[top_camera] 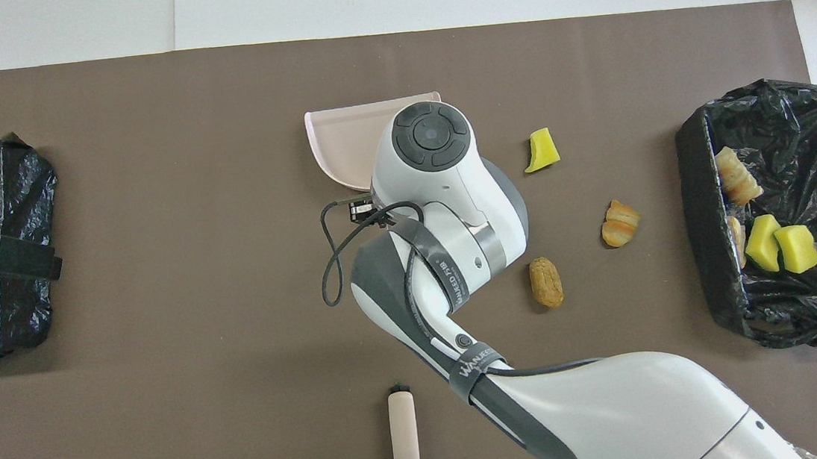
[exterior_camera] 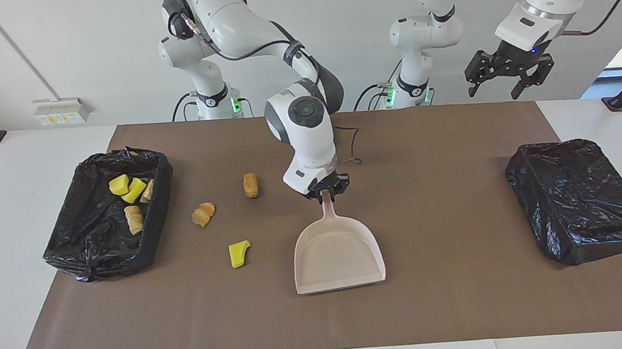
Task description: Sweep and dump trash in bin
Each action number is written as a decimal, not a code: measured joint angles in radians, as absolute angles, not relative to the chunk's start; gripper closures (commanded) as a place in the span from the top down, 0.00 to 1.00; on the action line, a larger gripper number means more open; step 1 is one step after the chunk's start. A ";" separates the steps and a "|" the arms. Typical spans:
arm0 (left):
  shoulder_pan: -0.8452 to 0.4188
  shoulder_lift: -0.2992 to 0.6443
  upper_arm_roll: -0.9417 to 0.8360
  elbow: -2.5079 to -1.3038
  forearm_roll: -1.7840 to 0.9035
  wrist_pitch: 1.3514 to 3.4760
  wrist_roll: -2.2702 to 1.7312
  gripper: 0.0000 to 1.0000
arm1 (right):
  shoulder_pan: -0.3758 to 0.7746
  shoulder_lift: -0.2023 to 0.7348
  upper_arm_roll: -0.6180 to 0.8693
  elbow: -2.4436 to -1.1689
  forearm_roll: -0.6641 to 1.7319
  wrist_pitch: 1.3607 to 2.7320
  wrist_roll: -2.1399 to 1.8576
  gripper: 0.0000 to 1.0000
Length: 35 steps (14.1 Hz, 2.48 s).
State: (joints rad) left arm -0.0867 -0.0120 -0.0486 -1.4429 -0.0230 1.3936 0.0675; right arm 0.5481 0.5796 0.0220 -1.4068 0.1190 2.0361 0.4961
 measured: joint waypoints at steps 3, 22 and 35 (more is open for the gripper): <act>-0.087 -0.012 -0.048 -1.443 -0.023 1.394 0.068 1.00 | 0.548 0.590 0.035 -1.391 0.153 2.045 0.547 0.00; -0.087 0.013 -0.061 -1.464 -0.023 1.505 0.068 1.00 | 0.539 0.564 0.035 -1.427 0.174 2.038 0.523 1.00; -0.093 0.255 -0.444 -1.682 0.125 1.985 -0.544 1.00 | 0.520 0.045 0.046 -1.872 0.210 1.657 0.438 1.00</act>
State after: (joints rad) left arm -0.0925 0.2547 -0.4442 -1.6822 0.1252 1.9854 -0.5443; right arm 0.5203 0.0451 0.0457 -1.8721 0.2097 1.6570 0.4379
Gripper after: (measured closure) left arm 0.000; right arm 0.000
